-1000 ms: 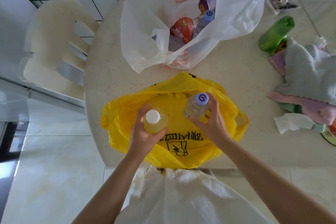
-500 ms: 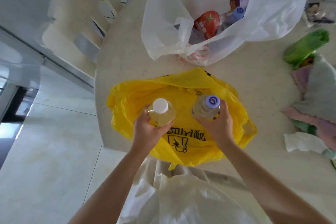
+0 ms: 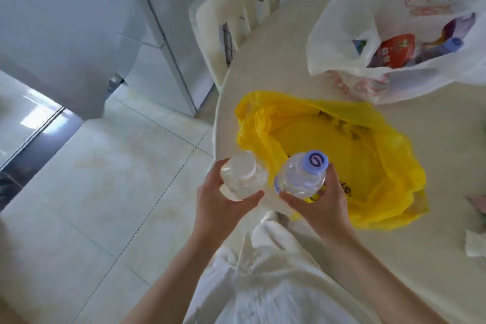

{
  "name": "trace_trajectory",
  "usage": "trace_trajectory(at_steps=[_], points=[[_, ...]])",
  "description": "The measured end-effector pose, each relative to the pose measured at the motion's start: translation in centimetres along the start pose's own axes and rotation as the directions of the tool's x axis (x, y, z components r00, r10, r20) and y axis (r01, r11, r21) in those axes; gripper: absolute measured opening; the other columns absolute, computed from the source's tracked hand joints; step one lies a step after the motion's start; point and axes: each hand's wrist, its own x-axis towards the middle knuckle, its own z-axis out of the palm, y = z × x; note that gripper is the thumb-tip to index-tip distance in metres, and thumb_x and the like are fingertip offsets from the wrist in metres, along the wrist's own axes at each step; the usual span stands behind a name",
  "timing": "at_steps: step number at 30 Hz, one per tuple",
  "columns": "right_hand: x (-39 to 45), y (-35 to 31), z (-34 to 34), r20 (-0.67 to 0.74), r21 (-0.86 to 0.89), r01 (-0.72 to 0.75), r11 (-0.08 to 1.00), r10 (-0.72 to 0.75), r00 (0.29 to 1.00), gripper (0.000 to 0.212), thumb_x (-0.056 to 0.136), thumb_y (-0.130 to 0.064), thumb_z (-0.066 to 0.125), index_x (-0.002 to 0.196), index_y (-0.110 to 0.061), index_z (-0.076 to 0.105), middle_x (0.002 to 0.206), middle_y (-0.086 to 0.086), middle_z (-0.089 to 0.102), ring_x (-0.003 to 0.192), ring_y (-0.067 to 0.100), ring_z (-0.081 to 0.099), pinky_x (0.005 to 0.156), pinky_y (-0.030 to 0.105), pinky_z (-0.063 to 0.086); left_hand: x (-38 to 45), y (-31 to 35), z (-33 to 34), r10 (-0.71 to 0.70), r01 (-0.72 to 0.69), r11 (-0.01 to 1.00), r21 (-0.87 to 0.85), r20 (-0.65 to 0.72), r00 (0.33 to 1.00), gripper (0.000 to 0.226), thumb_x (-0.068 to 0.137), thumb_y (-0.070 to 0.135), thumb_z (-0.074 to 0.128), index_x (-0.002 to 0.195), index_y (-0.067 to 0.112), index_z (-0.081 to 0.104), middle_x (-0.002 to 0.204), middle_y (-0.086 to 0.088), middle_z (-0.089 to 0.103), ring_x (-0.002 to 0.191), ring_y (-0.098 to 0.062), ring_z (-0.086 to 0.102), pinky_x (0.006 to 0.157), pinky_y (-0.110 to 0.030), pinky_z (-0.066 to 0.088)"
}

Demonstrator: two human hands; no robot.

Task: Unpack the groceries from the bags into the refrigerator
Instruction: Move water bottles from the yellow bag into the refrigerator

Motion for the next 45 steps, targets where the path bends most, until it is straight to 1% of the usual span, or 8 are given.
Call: trace_trajectory(at_steps=[8,12,15,21,25,34,39,45], points=[[-8.0,-6.5,10.1,0.209,0.178,0.045,0.983,-0.083,0.974,0.08,0.053,-0.031,0.093,0.121,-0.03,0.051,0.111,-0.005,0.064,0.1,0.015,0.064,0.081,0.034,0.057,-9.4,-5.2,-13.2,-0.116,0.098,0.992,-0.085,-0.246,0.962,0.056,0.057,0.018,0.094,0.095,0.041,0.06,0.092,0.02,0.068,0.087,-0.004,0.064,0.072,-0.017,0.05],[-12.2,-9.1,15.2,0.347,0.194,0.034,0.98,-0.101,0.932,0.073,0.052,-0.032,0.091,0.114,-0.035,0.052,0.103,-0.01,0.064,0.095,0.013,0.065,0.078,0.027,0.056,-13.7,-8.1,-19.4,-0.161,0.121,0.984,-0.128,-0.372,0.914,0.059,0.057,0.017,0.094,0.096,0.048,0.06,0.097,0.02,0.068,0.091,-0.008,0.065,0.077,-0.022,0.053],[-14.5,-10.9,18.7,0.443,0.228,0.051,0.972,-0.15,0.884,0.066,0.056,-0.027,0.091,0.112,-0.022,0.057,0.096,-0.005,0.066,0.087,0.014,0.066,0.073,0.02,0.053,-16.2,-10.1,-23.0,-0.215,0.15,0.973,-0.175,-0.458,0.862,0.056,0.058,0.017,0.094,0.098,0.039,0.061,0.096,0.018,0.069,0.092,-0.009,0.066,0.074,-0.021,0.054],[-16.4,-14.3,25.1,0.598,0.252,0.077,0.965,-0.218,0.771,0.066,0.055,-0.029,0.09,0.111,-0.015,0.056,0.097,0.001,0.067,0.09,0.02,0.067,0.077,0.032,0.056,-18.2,-12.7,-28.4,-0.331,0.199,0.939,-0.28,-0.581,0.744,0.06,0.058,0.017,0.093,0.1,0.044,0.059,0.098,0.025,0.068,0.093,-0.001,0.066,0.071,-0.017,0.054],[-15.9,-16.3,29.6,0.634,0.233,0.105,0.967,-0.233,0.737,0.064,0.052,-0.011,0.093,0.103,-0.016,0.055,0.087,-0.005,0.066,0.081,0.014,0.065,0.069,0.024,0.054,-16.8,-14.0,-31.7,-0.354,0.206,0.932,-0.297,-0.638,0.684,0.06,0.058,0.019,0.092,0.099,0.045,0.057,0.095,0.033,0.066,0.09,0.007,0.063,0.068,-0.006,0.047],[-9.9,-23.0,41.8,0.693,0.16,0.205,0.965,-0.258,0.673,0.069,0.054,-0.025,0.092,0.11,-0.027,0.051,0.101,-0.01,0.064,0.09,0.005,0.063,0.074,0.013,0.05,-7.4,-17.0,-41.8,-0.362,0.22,0.932,-0.29,-0.68,0.637,0.061,0.059,0.02,0.09,0.098,0.048,0.053,0.095,0.04,0.062,0.089,0.016,0.059,0.069,-0.001,0.044],[-5.8,-27.7,47.6,0.737,0.147,0.214,0.966,-0.251,0.627,0.076,0.057,-0.028,0.092,0.12,-0.023,0.05,0.115,-0.005,0.061,0.1,0.009,0.063,0.084,0.023,0.055,-2.1,-18.0,-47.6,-0.345,0.224,0.939,-0.262,-0.705,0.619,0.063,0.058,0.018,0.091,0.106,0.04,0.056,0.103,0.023,0.065,0.094,0.005,0.063,0.072,-0.004,0.047],[-2.1,-31.8,54.4,0.686,0.127,0.181,0.975,-0.218,0.694,0.074,0.055,-0.037,0.089,0.117,-0.023,0.051,0.109,-0.002,0.064,0.095,0.016,0.065,0.084,0.035,0.057,4.4,-19.5,-53.8,-0.358,0.219,0.933,-0.285,-0.673,0.648,0.063,0.059,0.013,0.091,0.099,0.045,0.056,0.1,0.024,0.066,0.089,0.009,0.063,0.068,-0.004,0.046]])
